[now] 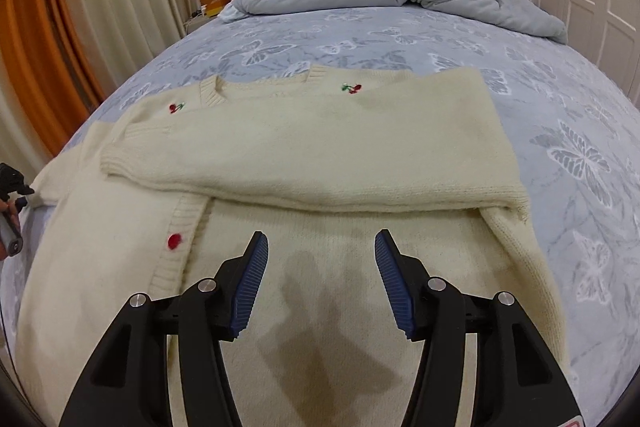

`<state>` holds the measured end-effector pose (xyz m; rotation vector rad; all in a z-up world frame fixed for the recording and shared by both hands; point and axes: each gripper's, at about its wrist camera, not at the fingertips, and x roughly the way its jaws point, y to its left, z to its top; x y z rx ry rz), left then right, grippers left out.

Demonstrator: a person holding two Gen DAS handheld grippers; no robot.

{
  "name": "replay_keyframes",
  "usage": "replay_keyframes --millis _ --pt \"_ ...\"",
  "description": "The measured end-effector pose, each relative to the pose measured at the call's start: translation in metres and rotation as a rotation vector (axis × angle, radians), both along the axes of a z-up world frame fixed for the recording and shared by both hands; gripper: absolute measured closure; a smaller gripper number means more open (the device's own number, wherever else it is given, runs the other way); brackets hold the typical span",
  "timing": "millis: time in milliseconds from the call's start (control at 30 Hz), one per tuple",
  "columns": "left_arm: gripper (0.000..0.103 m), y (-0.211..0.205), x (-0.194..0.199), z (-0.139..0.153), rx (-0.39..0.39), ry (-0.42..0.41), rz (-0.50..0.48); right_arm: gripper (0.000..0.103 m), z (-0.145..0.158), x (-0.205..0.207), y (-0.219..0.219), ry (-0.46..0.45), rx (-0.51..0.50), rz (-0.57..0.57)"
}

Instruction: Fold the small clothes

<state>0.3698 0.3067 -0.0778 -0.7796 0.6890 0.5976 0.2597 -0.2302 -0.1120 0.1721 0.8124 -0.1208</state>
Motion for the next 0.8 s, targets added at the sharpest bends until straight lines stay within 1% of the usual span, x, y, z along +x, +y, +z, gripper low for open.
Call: replay_keyframes --millis 33,100,133,200,233,267,333,367,400,433,467,533,567,600,633,667,700,733,767,800 --pt "0.093 -0.005 0.001 0.01 0.017 -0.024 -0.009 0.048 0.001 0.0 -0.002 -0.001 0.004 -0.005" --pt "0.094 -0.034 0.002 0.05 0.08 -0.105 -0.088 0.048 0.003 0.001 -0.005 -0.007 0.024 -0.007" --pt "0.094 -0.048 -0.001 0.065 0.1 -0.139 -0.13 0.048 0.006 0.001 -0.008 -0.015 0.03 -0.015" --pt "0.094 -0.106 -0.009 0.111 0.173 -0.243 -0.276 0.048 0.01 0.0 -0.01 -0.026 0.033 -0.022" --pt "0.094 -0.129 -0.014 0.125 0.192 -0.277 -0.334 0.048 0.013 0.0 -0.012 -0.032 0.032 -0.029" --pt "0.094 -0.167 -0.02 0.145 0.218 -0.33 -0.431 0.048 0.015 -0.001 -0.014 -0.037 0.034 -0.037" --pt "0.093 -0.223 -0.03 0.164 0.213 -0.385 -0.577 0.048 0.02 -0.002 -0.019 -0.047 0.043 -0.047" --pt "0.093 -0.262 -0.036 0.171 0.209 -0.404 -0.668 0.048 0.023 -0.003 -0.022 -0.052 0.045 -0.055" --pt "0.093 -0.293 -0.039 0.171 0.201 -0.405 -0.733 0.047 0.026 -0.003 -0.027 -0.06 0.048 -0.062" --pt "0.092 -0.312 -0.042 0.168 0.19 -0.395 -0.779 0.046 0.028 -0.004 -0.03 -0.065 0.05 -0.069" --pt "0.089 -0.343 -0.044 0.158 0.177 -0.364 -0.835 0.043 0.03 -0.004 -0.035 -0.069 0.055 -0.08" --pt "0.085 -0.383 -0.045 0.13 0.176 -0.288 -0.906 0.041 0.032 -0.004 -0.044 -0.068 0.075 -0.096" --pt "0.079 -0.402 -0.045 0.108 0.202 -0.229 -0.935 0.041 0.032 -0.004 -0.05 -0.065 0.086 -0.106" --pt "0.069 -0.407 -0.049 0.096 0.224 -0.2 -0.943 0.041 0.032 -0.005 -0.055 -0.065 0.094 -0.111" --pt "0.065 -0.409 -0.056 0.081 0.242 -0.167 -0.949 0.041 0.032 -0.005 -0.061 -0.066 0.107 -0.118" --pt "0.055 -0.408 -0.062 0.077 0.237 -0.162 -0.949 0.041 0.033 -0.005 -0.065 -0.068 0.12 -0.122" --pt "0.046 -0.396 -0.072 0.069 0.211 -0.172 -0.946 0.041 0.034 -0.005 -0.067 -0.068 0.135 -0.118" --pt "0.042 -0.384 -0.081 0.064 0.201 -0.176 -0.939 0.041 0.035 -0.003 -0.069 -0.066 0.157 -0.103" --pt "0.035 -0.364 -0.091 0.059 0.197 -0.176 -0.916 0.041 0.035 -0.002 -0.069 -0.064 0.17 -0.087" --pt "0.031 -0.347 -0.098 0.054 0.194 -0.178 -0.895 0.041 0.036 0.001 -0.065 -0.058 0.179 -0.063"
